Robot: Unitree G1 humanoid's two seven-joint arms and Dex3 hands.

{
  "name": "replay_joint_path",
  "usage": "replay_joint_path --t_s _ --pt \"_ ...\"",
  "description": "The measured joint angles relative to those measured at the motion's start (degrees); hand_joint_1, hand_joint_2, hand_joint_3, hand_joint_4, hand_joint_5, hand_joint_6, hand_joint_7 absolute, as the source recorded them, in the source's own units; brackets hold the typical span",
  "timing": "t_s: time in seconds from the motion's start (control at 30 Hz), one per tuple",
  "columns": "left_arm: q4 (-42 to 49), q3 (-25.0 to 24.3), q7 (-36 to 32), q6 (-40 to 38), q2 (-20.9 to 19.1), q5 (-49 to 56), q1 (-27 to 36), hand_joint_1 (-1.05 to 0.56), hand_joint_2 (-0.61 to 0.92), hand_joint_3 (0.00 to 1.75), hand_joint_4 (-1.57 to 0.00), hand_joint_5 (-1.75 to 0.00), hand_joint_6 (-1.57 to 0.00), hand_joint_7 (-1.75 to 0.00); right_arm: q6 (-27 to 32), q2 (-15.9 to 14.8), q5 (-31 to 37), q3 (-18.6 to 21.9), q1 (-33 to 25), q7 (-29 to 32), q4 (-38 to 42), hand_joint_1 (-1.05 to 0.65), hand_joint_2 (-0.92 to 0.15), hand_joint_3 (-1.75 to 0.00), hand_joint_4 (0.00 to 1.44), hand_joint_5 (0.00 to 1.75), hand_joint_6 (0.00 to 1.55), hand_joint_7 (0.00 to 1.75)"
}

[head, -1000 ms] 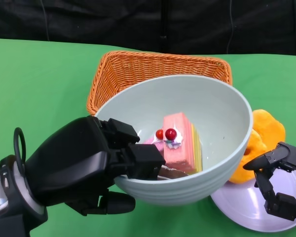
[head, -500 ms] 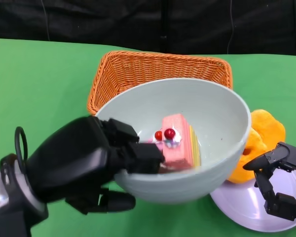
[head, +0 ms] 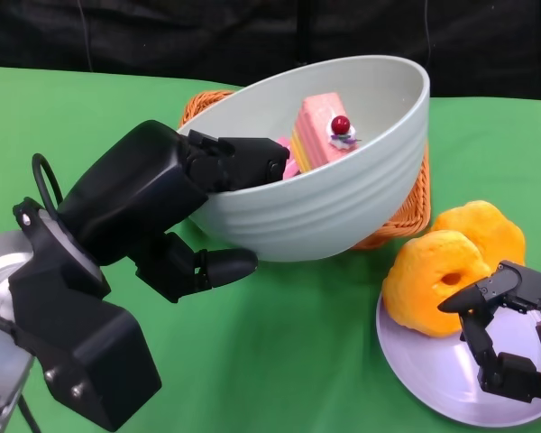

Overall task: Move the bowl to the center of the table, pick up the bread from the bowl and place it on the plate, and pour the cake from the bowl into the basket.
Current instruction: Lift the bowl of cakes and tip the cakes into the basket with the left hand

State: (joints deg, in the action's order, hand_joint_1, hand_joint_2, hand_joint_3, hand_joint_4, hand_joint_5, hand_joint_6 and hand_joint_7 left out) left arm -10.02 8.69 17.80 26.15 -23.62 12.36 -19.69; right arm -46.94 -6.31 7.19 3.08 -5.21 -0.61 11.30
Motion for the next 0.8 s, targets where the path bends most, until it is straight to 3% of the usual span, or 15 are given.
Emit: replay_joint_path --t_s 0.4,0.63,0.8 --pt "5.0 1.1 0.0 0.1 4.4 0.8 -1.5 -0.23 0.21 1.67 -1.01 -1.75 -0.82 -1.75 -0.5 0.0 0.0 0.0 0.0 0.0 1.2 -0.16 -0.44 -1.13 0.89 1.5 0.93 1.09" --pt "14.1 2.5 -3.5 -0.8 10.4 4.6 -5.2 -0.2 0.13 1.74 -1.06 -1.75 -0.85 -1.75 -0.5 0.0 0.1 -0.4 0.2 0.0 1.8 -0.15 -0.47 -1.09 0.87 1.51 0.93 1.09" --pt "18.3 2.6 -5.2 -0.9 12.3 5.4 -8.5 -0.2 0.15 1.75 -1.06 -1.75 -0.85 -1.75 -0.5 0.1 0.7 -0.6 0.7 0.5 2.5 -0.16 -0.45 -1.13 0.88 1.5 0.93 1.1"
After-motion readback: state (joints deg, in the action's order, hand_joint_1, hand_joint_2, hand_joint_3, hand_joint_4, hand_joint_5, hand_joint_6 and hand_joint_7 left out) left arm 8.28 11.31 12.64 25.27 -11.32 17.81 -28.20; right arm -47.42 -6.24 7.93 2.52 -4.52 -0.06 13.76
